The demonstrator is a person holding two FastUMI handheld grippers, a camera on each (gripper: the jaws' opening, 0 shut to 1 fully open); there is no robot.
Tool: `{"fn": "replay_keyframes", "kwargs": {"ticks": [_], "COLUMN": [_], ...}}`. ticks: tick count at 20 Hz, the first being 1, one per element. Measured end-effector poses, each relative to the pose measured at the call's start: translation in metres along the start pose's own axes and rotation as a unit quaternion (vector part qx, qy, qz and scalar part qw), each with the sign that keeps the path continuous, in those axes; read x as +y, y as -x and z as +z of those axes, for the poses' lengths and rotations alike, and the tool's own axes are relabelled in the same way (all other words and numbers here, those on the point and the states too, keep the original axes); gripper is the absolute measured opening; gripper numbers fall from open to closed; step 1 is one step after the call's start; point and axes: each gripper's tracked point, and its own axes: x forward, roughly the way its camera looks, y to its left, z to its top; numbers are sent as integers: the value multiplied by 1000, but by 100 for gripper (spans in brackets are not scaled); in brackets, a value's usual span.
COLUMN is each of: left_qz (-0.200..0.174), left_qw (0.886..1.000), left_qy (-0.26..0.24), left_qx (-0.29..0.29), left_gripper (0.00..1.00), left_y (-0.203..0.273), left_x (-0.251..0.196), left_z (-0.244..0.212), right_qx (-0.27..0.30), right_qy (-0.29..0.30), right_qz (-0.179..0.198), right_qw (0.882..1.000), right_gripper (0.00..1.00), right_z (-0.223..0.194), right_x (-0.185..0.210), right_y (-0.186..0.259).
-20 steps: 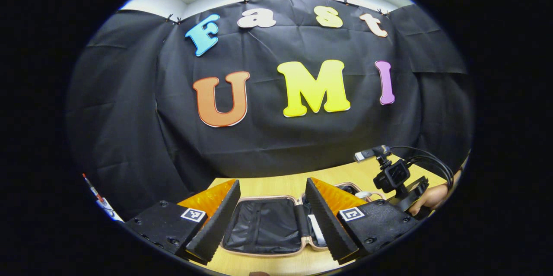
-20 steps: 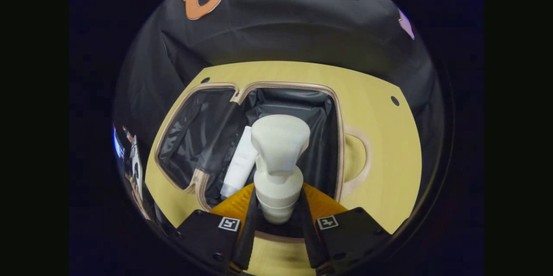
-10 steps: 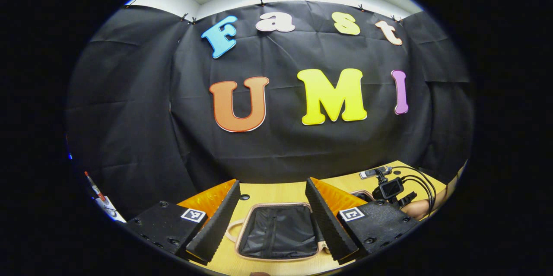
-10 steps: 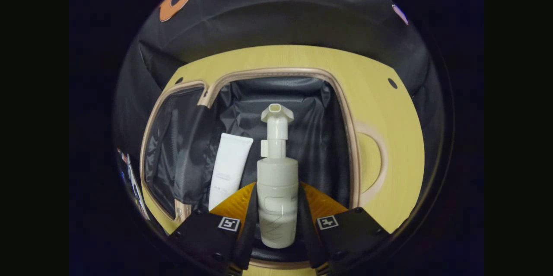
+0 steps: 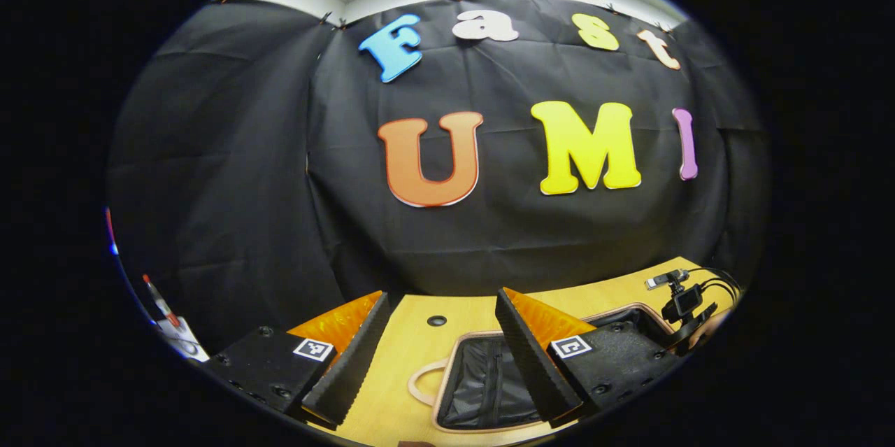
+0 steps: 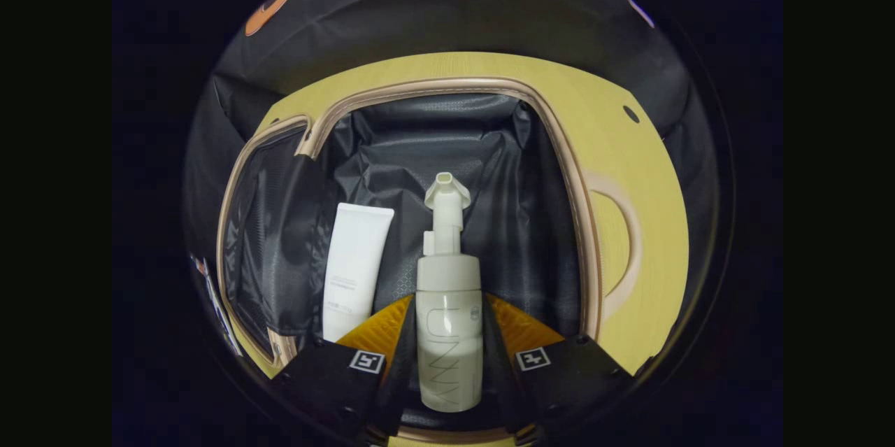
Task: First open the suitcase, pack the skin care products into it, and then close the suitcase.
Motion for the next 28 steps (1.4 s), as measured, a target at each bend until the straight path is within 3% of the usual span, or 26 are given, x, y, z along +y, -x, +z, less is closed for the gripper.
{"fn": "replay_keyframes", "kwargs": {"ticks": [3,6,9,10,12,13,14,16,18,20,21,22,25,26,27,28], "left_qz": [25,62,64,67,70,64,55,41,32,20,12,12,3,5,4,8], "left_qw": [995,980,963,959,948,941,935,916,896,873,862,853,830,830,833,835], "left_qy": [81,149,211,221,248,268,286,329,370,411,431,447,485,483,476,471], "left_qx": [61,117,153,163,185,195,203,225,245,260,265,269,277,278,283,285], "left_gripper": [97,98,98,98,98,98,98,98,98,97,96,93,72,65,73,49], "left_y": [-16,-26,-33,-37,-46,-50,-49,-52,-56,-66,-71,-74,-83,-86,-87,-88], "left_x": [27,56,68,72,75,76,75,71,68,65,61,59,52,51,50,50], "left_z": [-56,-111,-153,-165,-189,-201,-209,-227,-243,-256,-260,-264,-269,-272,-276,-278], "right_qx": [-12,-46,-93,-111,-156,-181,-208,-279,-357,-417,-438,-458,-498,-506,-509,-508], "right_qy": [-20,-10,25,30,45,63,81,92,90,89,88,88,74,65,60,55], "right_qz": [39,76,86,90,95,92,80,65,44,17,2,-16,-60,-60,-54,-54], "right_qw": [999,996,992,989,982,977,971,954,929,905,895,885,862,858,857,858], "right_gripper": [53,78,77,82,77,81,77,77,82,81,76,81,80,79,77,79], "right_z": [2,4,9,11,17,21,27,47,69,76,74,72,64,60,55,51], "right_x": [6,6,-7,-11,-19,-24,-33,-46,-64,-81,-89,-96,-124,-128,-130,-136], "right_y": [23,58,103,122,165,187,211,271,339,394,414,431,471,479,483,483]}}
